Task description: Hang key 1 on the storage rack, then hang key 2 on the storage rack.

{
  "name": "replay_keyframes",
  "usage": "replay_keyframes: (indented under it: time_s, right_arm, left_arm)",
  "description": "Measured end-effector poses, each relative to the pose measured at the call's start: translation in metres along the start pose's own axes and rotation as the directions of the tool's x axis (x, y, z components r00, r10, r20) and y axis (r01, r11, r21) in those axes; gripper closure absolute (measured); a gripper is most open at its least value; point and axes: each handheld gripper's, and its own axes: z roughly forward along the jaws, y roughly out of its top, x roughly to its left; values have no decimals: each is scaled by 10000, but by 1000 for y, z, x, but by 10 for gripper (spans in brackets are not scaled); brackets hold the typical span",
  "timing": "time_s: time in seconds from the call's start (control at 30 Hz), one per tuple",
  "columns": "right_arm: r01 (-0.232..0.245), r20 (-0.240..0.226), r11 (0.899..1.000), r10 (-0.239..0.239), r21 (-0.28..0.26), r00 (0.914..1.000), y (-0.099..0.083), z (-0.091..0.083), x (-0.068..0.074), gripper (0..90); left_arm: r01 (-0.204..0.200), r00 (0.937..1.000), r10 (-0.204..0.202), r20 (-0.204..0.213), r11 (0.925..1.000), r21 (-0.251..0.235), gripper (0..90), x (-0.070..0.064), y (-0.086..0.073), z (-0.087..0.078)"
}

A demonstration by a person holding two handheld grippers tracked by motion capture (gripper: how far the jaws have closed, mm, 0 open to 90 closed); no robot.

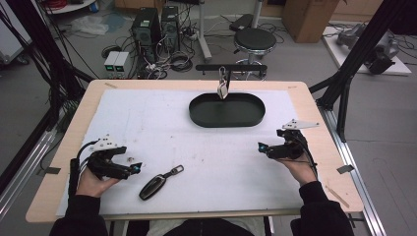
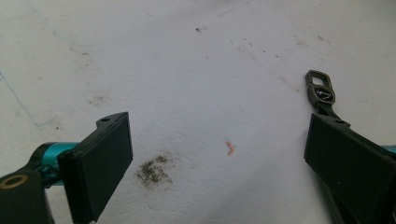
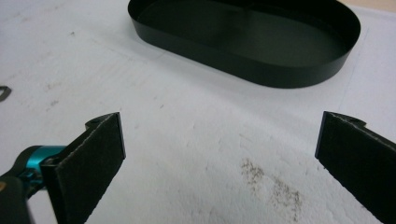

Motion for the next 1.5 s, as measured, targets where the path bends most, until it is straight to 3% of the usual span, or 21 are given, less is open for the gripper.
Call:
replay_keyframes:
  time_s: [0.6, 0.87, 0.9, 1.0, 1.4, 1.5]
  right_arm:
    - [44, 36, 9988, -46, 490, 10000, -38, -2, 3, 8]
    - [81, 56, 9988, -84, 487, 9999, -45, -5, 8, 8]
    - [148, 44, 9989, -150, 446, 9999, -46, -4, 8, 8]
    - [117, 49, 9990, -119, 441, 9999, -47, -5, 9, 8]
    - [151, 82, 9991, -155, 396, 9998, -50, -7, 9, 8]
    - [163, 86, 9992, -166, 360, 9998, -50, -7, 9, 8]
  left_arm:
    - [-66, 10000, 66, 16, 9999, 158, 83, -1, 0, 1]
    - [-276, 9987, 259, 445, 9989, 373, 83, -8, 12, 8]
    - [-253, 9967, 217, 776, 9986, 465, 83, -12, 16, 13]
    - [-319, 9956, 270, 899, 9981, 534, 83, -15, 19, 16]
    - [-862, 9889, 674, 1327, 9861, 1421, 83, -32, 31, 36]
    - [-1096, 9866, 858, 1385, 9785, 1748, 83, -37, 32, 43]
